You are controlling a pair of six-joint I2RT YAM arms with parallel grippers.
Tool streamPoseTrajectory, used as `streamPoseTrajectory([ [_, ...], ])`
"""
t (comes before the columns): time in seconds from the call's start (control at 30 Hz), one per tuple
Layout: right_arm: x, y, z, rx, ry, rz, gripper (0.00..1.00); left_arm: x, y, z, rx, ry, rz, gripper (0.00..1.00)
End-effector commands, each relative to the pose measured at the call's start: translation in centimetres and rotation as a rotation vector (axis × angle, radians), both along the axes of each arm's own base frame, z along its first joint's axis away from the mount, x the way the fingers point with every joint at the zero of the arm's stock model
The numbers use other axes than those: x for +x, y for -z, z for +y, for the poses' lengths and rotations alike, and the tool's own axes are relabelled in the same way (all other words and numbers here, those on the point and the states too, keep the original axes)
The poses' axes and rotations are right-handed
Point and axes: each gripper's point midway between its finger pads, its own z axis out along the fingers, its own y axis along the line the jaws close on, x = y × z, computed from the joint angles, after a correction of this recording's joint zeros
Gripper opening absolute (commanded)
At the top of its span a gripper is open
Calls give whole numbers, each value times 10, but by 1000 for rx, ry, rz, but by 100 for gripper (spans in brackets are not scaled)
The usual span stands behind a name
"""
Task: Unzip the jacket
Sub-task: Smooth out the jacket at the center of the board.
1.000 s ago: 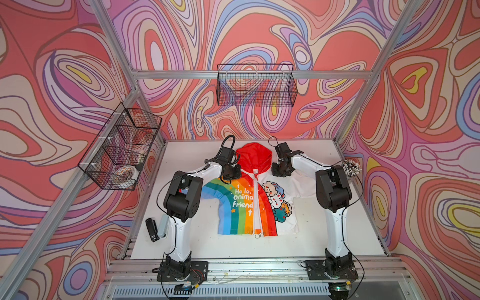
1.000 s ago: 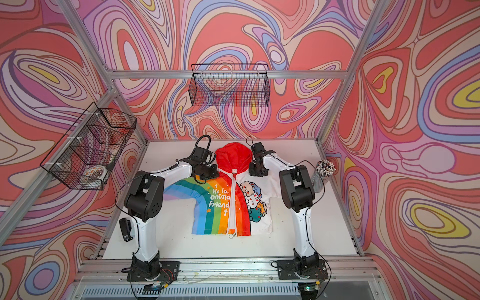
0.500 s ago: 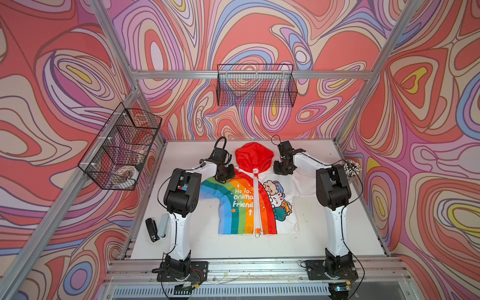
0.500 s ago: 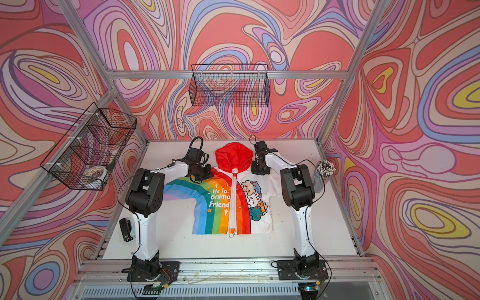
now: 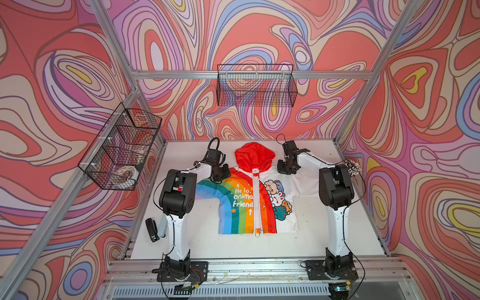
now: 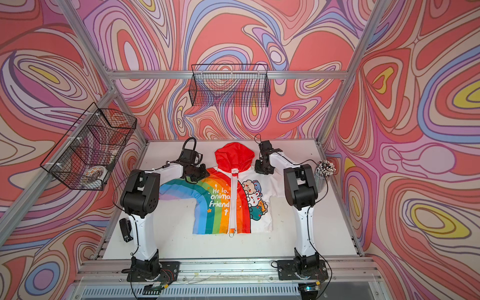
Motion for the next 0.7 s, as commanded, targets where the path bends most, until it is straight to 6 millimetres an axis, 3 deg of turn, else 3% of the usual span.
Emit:
streamPoseTrajectory([
  [0.0,-10,-3,-7,29,-12,8,23,-31,38,33,121,-44,161,27],
  [0.13,-4,-60,-5,62,-24,-136,28,-15,-1,26,103,6,76,42],
  [0.27,-20,-99,-22,9,13,-243,36,-1,-56,19,79,47,-43,56],
  [0.37,-42,-113,-43,-65,67,-286,38,1,-91,17,66,61,-126,66],
  [0.47,-67,-114,-74,-192,143,-273,37,-8,-116,19,56,51,-194,67],
  [0.67,-105,-107,-133,-372,282,-193,31,-45,-122,39,91,-12,-258,66],
])
